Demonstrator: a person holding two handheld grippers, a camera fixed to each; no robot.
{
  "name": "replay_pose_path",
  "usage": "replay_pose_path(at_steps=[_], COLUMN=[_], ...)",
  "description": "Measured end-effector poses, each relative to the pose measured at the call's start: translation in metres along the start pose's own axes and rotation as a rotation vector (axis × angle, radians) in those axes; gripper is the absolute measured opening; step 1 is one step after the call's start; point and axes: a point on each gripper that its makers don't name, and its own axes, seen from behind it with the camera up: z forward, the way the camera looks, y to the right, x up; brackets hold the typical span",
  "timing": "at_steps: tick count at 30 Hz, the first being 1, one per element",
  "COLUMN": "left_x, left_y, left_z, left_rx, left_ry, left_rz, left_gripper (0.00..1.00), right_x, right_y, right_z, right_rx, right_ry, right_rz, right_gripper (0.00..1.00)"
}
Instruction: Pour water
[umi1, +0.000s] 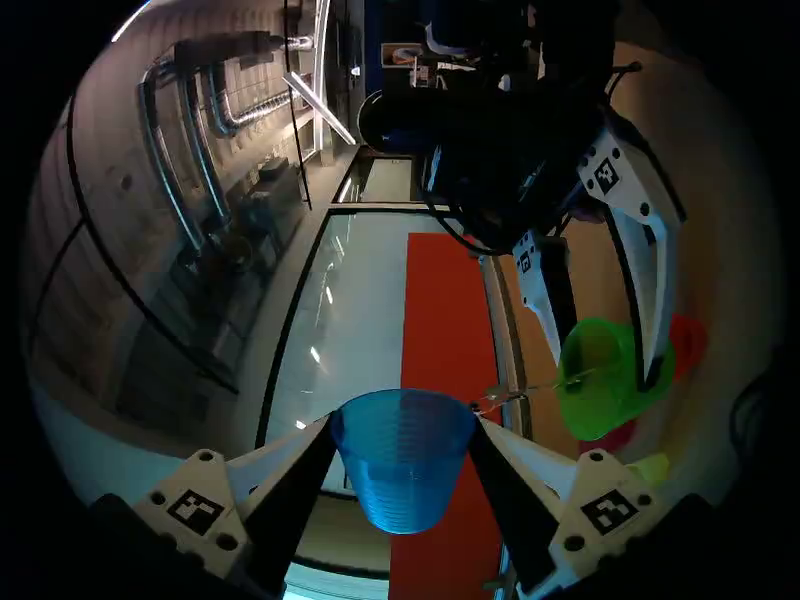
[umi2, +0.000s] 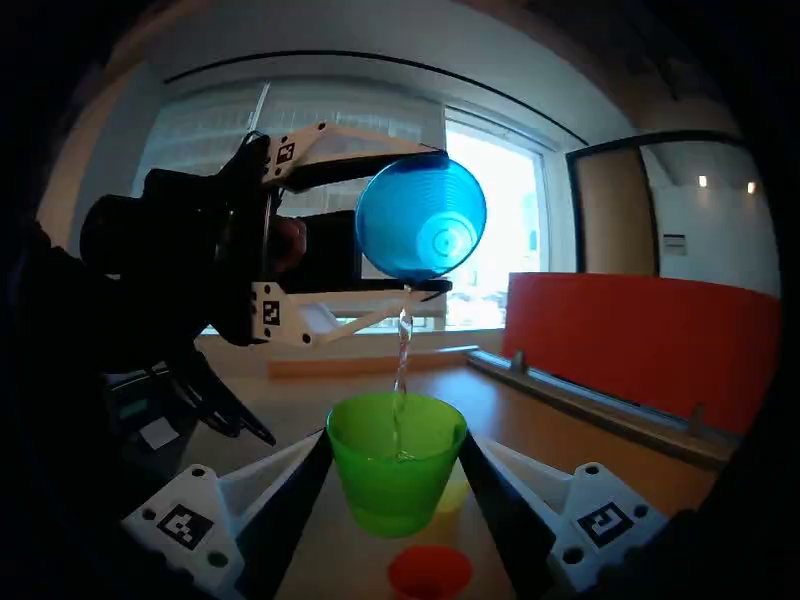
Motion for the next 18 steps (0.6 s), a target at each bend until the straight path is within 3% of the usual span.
replay_pose_path(at_steps=[18], left_x=[0.008], left_y=[0.0024], left_z=[-0.0058], left_rx=[0.01], left_ry=[0.004], left_rz=[0.046], left_gripper=[0.89], right_x=[0.0012], right_y=[0.0015], right_z=[-0.0019], right_rx=[-0.004], right_ry=[0.002], right_rz=[-0.001], right_gripper=[0.91])
